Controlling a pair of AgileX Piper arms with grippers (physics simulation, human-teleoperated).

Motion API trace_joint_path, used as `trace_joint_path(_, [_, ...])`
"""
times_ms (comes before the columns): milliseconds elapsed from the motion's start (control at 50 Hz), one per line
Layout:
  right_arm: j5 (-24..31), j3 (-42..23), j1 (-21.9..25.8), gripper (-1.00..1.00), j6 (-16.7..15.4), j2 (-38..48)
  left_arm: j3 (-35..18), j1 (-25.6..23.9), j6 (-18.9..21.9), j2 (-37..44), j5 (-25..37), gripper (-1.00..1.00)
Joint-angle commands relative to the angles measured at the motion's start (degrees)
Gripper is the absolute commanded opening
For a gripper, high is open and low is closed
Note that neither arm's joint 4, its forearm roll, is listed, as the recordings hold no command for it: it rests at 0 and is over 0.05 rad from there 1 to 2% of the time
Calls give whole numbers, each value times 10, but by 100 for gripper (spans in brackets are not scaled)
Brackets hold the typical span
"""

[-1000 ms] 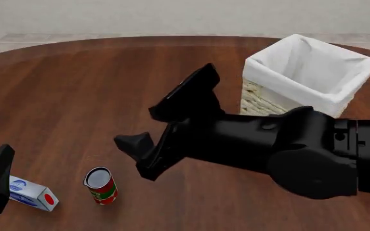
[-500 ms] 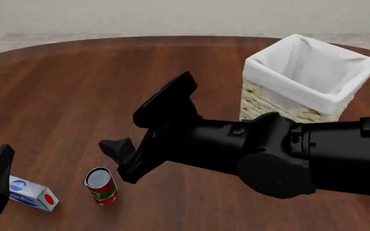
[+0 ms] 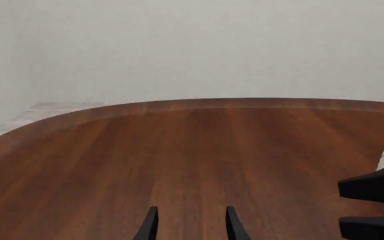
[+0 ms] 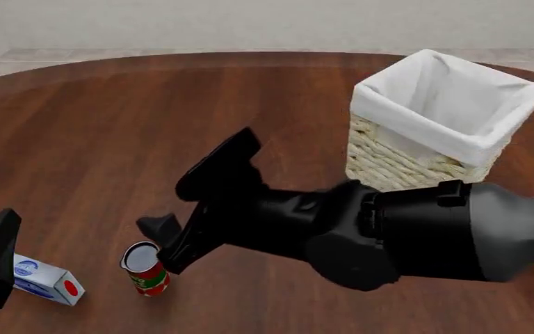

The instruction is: Pick up the tomato sauce, and put it in the basket.

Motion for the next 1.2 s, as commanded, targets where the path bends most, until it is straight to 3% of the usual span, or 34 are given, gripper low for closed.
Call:
trace_joint_path(20, [-15,-6,-1,100,4,31,0,0,0,0,0,100])
trace_joint_path(1200, [-37,-66,25,100,21,176,0,0,0,0,0,100])
